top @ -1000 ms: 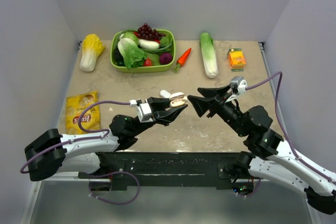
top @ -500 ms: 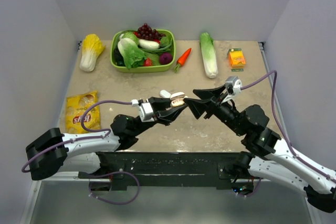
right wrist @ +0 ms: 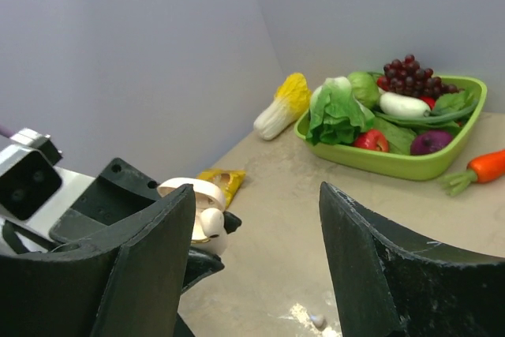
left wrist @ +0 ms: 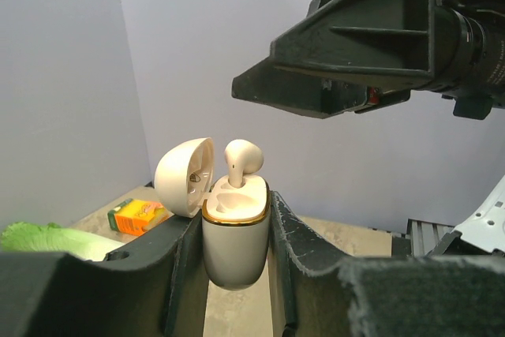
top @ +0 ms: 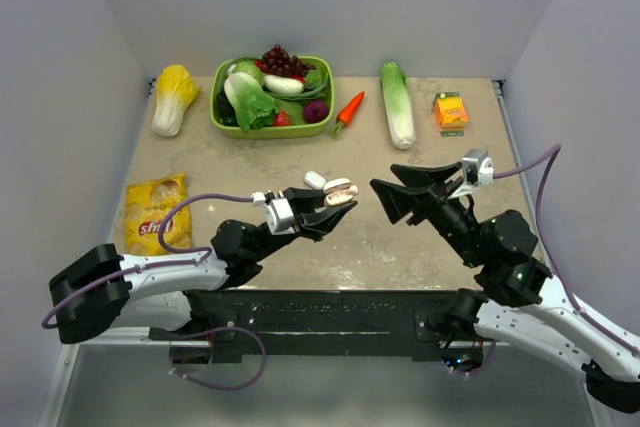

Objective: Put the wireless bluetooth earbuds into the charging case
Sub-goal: Place the earbud in the charging case.

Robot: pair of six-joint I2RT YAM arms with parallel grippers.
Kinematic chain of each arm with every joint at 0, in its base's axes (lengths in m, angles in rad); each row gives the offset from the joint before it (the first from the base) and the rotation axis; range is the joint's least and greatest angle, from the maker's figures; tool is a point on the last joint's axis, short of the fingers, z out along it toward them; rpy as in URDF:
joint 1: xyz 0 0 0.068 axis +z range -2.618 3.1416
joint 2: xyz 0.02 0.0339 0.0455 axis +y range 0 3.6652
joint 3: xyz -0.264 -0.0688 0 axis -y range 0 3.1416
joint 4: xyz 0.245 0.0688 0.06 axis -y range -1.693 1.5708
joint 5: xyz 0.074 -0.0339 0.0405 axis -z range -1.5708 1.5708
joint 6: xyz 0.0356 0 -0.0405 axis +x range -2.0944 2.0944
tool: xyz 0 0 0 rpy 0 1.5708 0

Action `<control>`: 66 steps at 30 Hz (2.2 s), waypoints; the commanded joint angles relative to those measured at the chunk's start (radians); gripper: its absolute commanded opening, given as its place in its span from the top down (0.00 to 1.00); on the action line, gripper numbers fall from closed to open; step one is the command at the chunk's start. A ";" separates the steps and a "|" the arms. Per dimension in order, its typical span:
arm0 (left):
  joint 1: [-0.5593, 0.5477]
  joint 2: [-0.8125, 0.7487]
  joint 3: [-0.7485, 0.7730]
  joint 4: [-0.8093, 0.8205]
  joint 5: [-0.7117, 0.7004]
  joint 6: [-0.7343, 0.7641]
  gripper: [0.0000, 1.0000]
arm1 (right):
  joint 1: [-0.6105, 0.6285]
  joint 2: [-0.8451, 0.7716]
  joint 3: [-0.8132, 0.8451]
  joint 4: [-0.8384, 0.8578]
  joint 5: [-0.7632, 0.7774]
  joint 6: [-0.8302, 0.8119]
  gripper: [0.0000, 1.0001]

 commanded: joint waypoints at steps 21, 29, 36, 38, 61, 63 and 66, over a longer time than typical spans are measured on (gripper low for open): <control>0.000 -0.016 -0.012 0.451 -0.018 0.030 1.00 | 0.002 0.083 0.042 -0.076 0.019 0.032 0.35; 0.000 -0.007 -0.002 0.450 -0.015 0.028 1.00 | 0.004 0.098 0.046 -0.071 -0.029 0.035 0.36; 0.000 0.001 0.005 0.448 -0.013 0.030 1.00 | 0.004 0.092 0.042 -0.048 -0.052 0.033 0.36; 0.000 0.004 0.006 0.450 -0.015 0.028 1.00 | 0.004 0.094 0.045 -0.045 -0.063 0.033 0.36; 0.000 0.073 0.052 0.436 -0.033 0.036 1.00 | 0.018 0.077 0.046 -0.043 -0.090 0.050 0.36; 0.000 0.082 0.060 0.442 -0.032 0.036 1.00 | 0.018 0.074 0.045 -0.045 -0.089 0.050 0.36; 0.002 0.094 0.069 0.444 -0.032 0.036 1.00 | 0.019 0.066 0.043 -0.049 -0.083 0.048 0.36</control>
